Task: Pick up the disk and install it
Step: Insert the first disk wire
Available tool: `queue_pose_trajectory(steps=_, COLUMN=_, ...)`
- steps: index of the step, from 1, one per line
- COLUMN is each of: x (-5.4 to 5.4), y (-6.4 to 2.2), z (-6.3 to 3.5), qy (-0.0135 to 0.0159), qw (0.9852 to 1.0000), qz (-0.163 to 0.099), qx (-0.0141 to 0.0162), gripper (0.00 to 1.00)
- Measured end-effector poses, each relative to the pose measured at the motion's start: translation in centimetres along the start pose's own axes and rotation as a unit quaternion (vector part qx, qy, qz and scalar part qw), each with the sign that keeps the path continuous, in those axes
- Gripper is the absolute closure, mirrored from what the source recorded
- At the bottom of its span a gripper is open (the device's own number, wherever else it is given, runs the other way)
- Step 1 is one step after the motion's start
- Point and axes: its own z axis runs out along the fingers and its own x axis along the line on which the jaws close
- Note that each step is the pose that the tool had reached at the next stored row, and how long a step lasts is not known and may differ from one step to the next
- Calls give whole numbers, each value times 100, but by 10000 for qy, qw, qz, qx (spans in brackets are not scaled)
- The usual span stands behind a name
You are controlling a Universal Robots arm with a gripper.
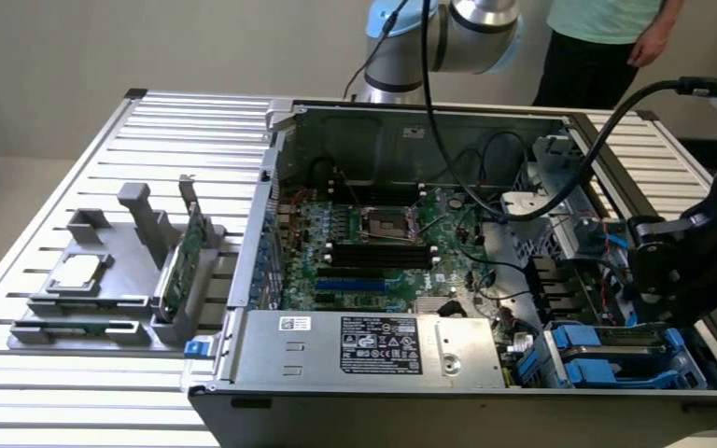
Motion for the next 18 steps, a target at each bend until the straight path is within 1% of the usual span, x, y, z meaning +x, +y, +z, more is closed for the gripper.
queue_pose_trajectory(steps=4, x=0, y=3, z=-1, qy=-5, qw=9998, qz=207, qx=6, gripper=63)
queue_pose_trajectory(steps=9, x=-12, y=18, z=-2, qy=-10, qw=9991, qz=412, qx=16, gripper=63)
queue_pose_trajectory(steps=14, x=-67, y=62, z=1, qy=-17, qw=9987, qz=518, qx=36, gripper=63)
queue_pose_trajectory(steps=18, x=-104, y=83, z=3, qy=-20, qw=9979, qz=645, qx=44, gripper=63)
